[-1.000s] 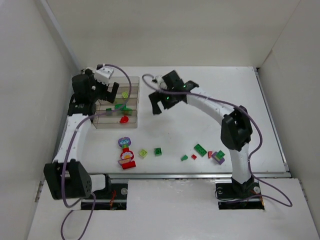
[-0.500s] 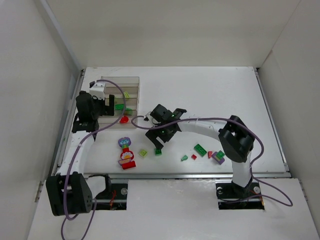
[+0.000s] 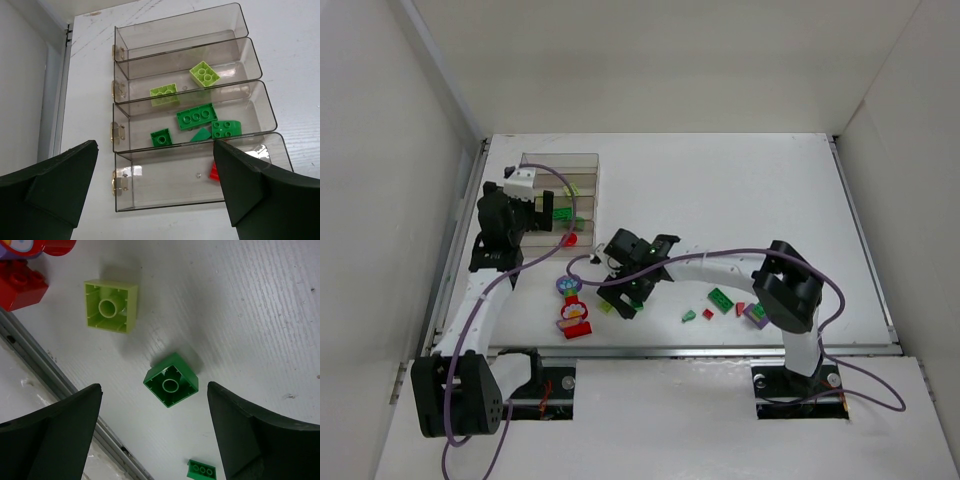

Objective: Sort the legos into containers by color

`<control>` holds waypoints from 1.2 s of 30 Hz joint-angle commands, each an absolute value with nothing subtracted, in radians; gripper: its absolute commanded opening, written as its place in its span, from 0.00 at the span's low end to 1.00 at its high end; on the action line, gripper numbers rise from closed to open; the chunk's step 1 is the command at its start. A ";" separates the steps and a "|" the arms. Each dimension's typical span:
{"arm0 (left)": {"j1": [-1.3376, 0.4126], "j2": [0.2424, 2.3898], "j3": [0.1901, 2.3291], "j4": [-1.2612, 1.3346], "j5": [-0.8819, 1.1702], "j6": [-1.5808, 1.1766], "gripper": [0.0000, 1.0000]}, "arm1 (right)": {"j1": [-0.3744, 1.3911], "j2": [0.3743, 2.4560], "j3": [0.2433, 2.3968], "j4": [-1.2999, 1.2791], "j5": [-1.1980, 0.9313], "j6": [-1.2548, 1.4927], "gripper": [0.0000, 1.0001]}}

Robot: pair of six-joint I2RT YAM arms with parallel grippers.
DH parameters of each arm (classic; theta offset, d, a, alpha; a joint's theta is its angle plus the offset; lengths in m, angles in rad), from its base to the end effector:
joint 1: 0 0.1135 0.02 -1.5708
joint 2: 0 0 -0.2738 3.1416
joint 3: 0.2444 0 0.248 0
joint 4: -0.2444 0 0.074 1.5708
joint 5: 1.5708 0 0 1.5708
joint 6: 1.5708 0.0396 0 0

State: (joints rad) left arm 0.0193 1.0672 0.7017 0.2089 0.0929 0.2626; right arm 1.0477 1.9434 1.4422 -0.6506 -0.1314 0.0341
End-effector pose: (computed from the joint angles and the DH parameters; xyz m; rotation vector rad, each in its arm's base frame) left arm 0.2461 0.0011 0.3057 0.2777 1.7059 0.1278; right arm 0.1981 0.3540 0.2021 -1.3994 2.4396 0.4665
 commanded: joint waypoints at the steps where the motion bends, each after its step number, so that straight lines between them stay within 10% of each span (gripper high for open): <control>1: 0.017 1.045 0.690 0.261 0.083 0.268 1.00 | 1.043 1.934 1.440 -0.611 -0.126 0.009 0.91; 14: 0.017 1.045 0.699 0.252 0.074 0.259 1.00 | 1.043 2.008 1.468 -0.635 -0.069 -0.001 0.67; 22: 0.017 1.045 0.699 0.252 0.074 0.268 1.00 | 1.043 1.999 1.514 -0.646 -0.060 -0.011 0.00; 36: 0.054 1.054 0.709 0.316 -0.420 0.164 0.97 | 0.813 2.193 2.127 -0.448 -0.164 0.166 0.00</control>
State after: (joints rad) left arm 0.0437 1.0672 0.6937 0.2665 -0.2771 0.1989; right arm 0.8104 2.1063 2.0071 -0.5468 -0.1379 0.1066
